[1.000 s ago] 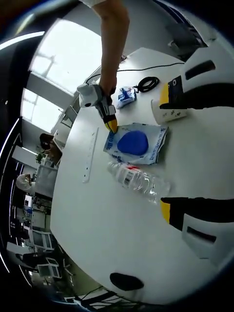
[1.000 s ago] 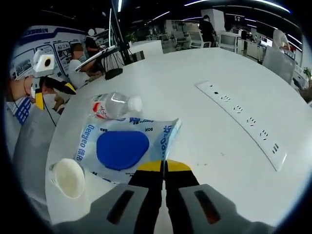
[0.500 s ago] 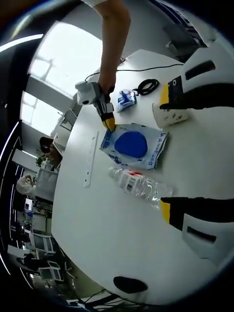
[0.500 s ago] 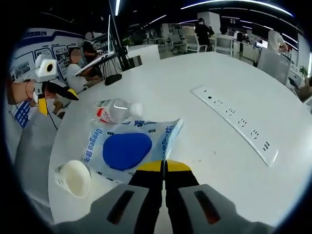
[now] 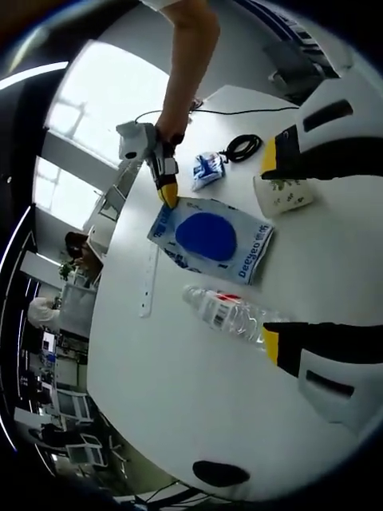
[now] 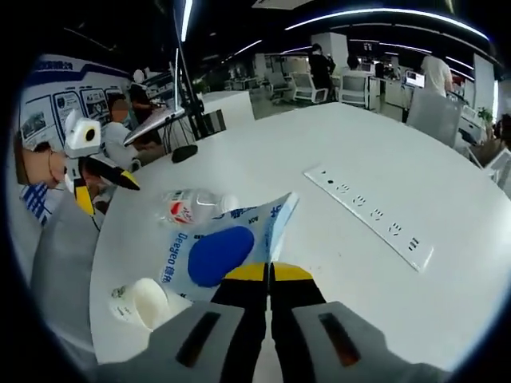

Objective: Arrange the tabletop items into an orderly group along one side of the table until the central work area is clear of visible clutter.

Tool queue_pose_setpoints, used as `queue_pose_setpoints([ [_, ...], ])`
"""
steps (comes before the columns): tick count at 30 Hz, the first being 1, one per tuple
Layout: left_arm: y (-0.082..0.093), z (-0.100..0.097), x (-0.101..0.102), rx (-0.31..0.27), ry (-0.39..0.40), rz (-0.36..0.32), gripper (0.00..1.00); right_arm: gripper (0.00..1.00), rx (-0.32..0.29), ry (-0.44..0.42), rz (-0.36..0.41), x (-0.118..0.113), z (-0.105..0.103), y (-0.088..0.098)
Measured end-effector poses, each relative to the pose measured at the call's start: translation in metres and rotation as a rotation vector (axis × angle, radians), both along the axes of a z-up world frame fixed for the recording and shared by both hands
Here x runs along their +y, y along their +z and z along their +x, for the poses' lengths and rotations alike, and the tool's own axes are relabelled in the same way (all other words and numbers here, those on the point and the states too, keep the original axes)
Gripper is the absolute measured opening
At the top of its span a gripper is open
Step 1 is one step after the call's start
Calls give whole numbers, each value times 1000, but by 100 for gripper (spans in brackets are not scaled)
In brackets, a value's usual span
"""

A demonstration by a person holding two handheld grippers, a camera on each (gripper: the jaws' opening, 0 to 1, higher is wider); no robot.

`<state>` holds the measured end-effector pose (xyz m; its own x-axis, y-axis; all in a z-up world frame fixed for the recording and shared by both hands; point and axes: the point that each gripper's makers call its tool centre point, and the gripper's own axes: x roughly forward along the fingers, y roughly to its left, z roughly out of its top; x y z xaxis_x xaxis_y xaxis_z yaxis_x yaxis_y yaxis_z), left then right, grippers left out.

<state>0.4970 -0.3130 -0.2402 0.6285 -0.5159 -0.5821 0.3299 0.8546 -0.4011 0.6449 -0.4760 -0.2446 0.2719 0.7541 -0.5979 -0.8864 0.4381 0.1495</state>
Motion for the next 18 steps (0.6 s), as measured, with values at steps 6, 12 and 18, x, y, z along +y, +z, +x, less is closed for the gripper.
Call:
queue_pose_setpoints([
  [6, 2, 4, -8, -9, -17, -7, 73, 0, -25, 12, 22, -1, -6, 20],
  [12, 3, 8, -16, -17, -31, -17, 73, 0, -45, 9, 43, -4, -11, 35],
  [18, 6, 13, -25, -26, -44, -33, 72, 0, -74, 15, 51, -7, -16, 50],
])
